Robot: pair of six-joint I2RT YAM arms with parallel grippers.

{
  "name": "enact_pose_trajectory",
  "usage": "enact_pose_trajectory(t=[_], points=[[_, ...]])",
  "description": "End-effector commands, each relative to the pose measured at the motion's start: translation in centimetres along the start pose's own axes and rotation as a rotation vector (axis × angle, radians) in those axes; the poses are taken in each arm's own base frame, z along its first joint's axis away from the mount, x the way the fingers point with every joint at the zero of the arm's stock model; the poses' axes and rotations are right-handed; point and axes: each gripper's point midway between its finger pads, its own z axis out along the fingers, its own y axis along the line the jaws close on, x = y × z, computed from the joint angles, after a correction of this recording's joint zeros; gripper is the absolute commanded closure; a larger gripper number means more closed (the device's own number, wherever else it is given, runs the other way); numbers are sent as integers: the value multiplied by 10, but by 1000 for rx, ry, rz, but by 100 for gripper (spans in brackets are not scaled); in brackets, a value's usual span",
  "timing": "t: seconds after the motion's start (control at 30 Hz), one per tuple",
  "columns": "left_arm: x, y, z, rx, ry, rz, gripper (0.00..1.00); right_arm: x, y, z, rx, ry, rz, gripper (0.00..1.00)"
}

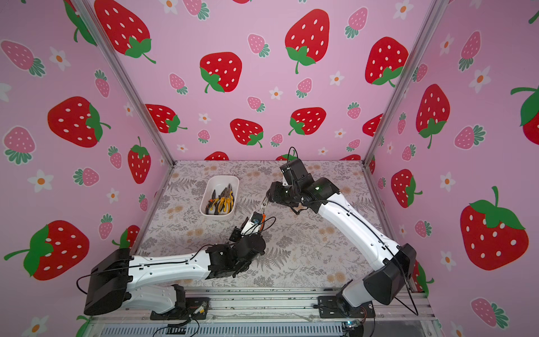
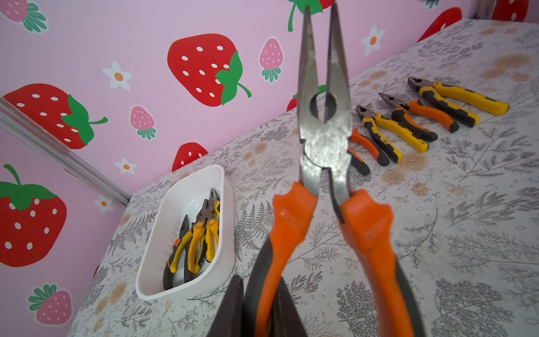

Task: Take the pliers out of the storage box
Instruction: Place the pliers at the center of the board.

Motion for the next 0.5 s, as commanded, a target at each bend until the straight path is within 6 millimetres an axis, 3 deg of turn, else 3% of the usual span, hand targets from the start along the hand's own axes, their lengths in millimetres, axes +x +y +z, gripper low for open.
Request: enact_pose_trajectory(t=[0.0, 0.27, 0.4, 0.47], points=[[-34, 6, -4, -22, -60, -101, 100, -5, 13, 3, -45, 3, 4, 45], [-37, 3, -4, -22, -64, -95, 100, 1, 16, 15, -47, 35, 7, 46], [-38, 2, -2, -62, -67, -57, 100, 7, 18, 20, -37, 51, 13, 62], [-38, -3, -1, -83, -72, -13, 100, 10, 20, 22, -36, 59, 13, 64]])
